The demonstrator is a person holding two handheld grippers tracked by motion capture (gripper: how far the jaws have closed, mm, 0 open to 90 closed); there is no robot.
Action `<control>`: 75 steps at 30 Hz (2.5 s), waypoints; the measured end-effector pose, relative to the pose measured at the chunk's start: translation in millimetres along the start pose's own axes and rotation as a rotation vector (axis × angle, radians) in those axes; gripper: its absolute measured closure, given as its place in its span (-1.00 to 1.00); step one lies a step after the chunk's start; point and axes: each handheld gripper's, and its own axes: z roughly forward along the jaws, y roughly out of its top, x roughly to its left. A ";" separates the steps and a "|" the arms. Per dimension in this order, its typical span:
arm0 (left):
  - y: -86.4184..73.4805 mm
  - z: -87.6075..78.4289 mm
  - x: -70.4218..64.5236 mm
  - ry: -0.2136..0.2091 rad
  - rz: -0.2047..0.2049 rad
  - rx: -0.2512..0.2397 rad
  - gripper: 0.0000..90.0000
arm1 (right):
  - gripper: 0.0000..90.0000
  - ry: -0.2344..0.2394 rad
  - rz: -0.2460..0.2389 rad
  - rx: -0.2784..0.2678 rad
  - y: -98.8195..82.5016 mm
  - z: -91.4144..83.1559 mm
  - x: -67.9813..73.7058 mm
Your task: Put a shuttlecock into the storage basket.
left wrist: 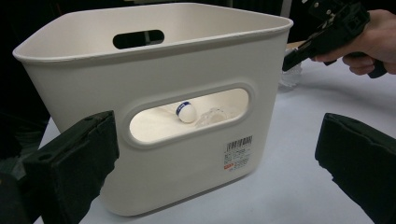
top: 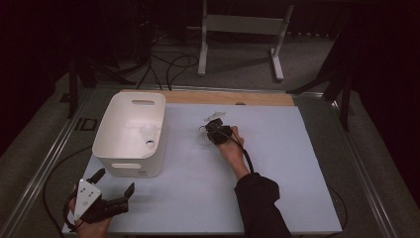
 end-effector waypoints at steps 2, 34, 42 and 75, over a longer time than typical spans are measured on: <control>0.0 0.2 0.0 0.000 0.000 0.001 -1.00 | 0.98 0.000 -0.001 0.002 0.3 -1.1 0.1; 0.0 0.1 0.0 0.004 0.001 0.002 -1.00 | 0.98 0.018 0.005 -0.031 7.9 -34.2 -1.4; 0.1 0.1 -0.2 0.005 0.001 0.002 -1.00 | 0.98 0.022 0.006 -0.033 9.9 -40.1 -0.8; 0.1 0.1 -0.3 0.005 0.000 0.002 -1.00 | 0.98 0.048 0.013 -0.059 16.2 -60.0 -0.2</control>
